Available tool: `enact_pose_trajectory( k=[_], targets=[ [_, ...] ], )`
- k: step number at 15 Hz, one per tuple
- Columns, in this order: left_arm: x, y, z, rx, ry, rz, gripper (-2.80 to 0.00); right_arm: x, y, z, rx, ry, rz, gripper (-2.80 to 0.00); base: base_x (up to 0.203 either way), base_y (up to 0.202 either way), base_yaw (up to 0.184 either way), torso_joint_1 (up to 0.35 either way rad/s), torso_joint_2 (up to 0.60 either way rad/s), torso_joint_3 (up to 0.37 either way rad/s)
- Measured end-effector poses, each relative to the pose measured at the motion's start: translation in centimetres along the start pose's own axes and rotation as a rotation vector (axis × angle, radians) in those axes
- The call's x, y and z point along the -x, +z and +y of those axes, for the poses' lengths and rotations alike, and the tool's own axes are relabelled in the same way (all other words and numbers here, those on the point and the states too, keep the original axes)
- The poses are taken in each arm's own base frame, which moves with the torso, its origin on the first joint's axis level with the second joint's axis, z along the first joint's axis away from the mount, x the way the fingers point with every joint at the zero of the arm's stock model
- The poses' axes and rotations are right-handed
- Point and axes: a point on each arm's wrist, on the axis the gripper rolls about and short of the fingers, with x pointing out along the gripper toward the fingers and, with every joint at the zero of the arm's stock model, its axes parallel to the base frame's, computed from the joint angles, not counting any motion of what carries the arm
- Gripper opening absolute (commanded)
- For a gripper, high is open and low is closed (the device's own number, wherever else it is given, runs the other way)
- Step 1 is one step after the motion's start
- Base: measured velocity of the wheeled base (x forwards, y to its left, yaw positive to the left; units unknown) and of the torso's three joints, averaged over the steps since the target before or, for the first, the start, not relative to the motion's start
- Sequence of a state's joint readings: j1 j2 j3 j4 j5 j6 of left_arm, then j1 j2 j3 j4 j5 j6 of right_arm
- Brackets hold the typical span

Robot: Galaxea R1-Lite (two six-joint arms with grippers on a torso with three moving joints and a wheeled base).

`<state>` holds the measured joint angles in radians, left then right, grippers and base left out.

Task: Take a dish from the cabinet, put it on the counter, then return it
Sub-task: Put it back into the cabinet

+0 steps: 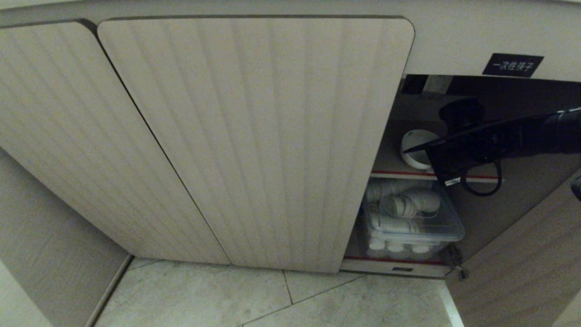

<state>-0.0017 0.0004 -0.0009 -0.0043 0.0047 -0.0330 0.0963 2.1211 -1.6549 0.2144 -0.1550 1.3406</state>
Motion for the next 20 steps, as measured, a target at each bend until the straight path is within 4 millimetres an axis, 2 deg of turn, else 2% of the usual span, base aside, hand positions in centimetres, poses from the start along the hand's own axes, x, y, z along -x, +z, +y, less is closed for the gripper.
enact_pose_trajectory(
  k=[20],
  targets=[
    [0.00,0.00,0.00,0.000,0.000,0.000,-2.80,-0.17,0.85,0.45,0.059,0.022,0.004,-2.80,0.000,0.000,0.000,0.000,0.00,0.000]
  ],
)
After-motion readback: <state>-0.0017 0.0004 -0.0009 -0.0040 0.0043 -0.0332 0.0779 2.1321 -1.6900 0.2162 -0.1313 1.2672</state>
